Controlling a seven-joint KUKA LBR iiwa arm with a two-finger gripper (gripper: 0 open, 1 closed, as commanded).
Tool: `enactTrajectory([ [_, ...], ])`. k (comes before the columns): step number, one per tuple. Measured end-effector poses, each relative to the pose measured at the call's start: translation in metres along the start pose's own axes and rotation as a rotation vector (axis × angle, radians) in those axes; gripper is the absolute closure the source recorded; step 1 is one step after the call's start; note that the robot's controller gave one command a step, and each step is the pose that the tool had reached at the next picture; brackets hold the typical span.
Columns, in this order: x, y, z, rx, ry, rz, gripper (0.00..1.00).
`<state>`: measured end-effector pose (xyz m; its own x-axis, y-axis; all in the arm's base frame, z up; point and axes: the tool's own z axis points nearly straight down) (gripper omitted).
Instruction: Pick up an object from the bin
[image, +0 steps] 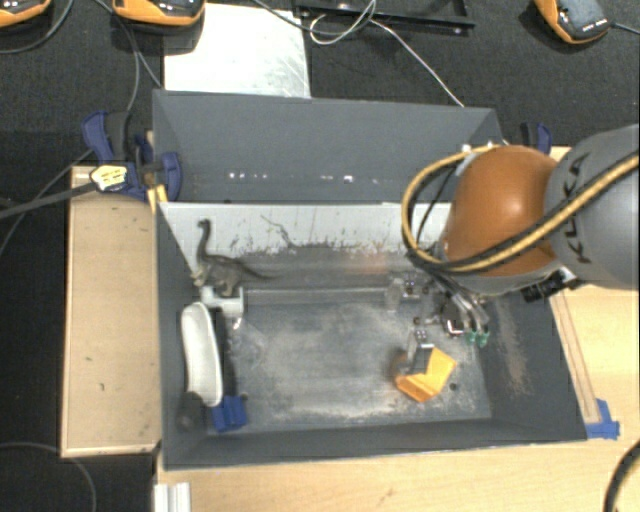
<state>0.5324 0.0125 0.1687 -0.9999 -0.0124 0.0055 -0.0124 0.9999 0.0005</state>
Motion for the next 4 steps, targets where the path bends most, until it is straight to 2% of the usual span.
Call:
enactTrajectory([
  [1,-0.002,0.000,-0.004,0.000,-0.008,0.000,0.00],
  [2,0.022,-0.078,0.063,0.001,0.006,-0.006,0.00],
  [3,0.042,-0.044,0.077,-0.002,-0.007,-0.095,1.00],
  [4,0.042,-0.044,0.078,0.000,-0.007,-0.095,0.00],
])
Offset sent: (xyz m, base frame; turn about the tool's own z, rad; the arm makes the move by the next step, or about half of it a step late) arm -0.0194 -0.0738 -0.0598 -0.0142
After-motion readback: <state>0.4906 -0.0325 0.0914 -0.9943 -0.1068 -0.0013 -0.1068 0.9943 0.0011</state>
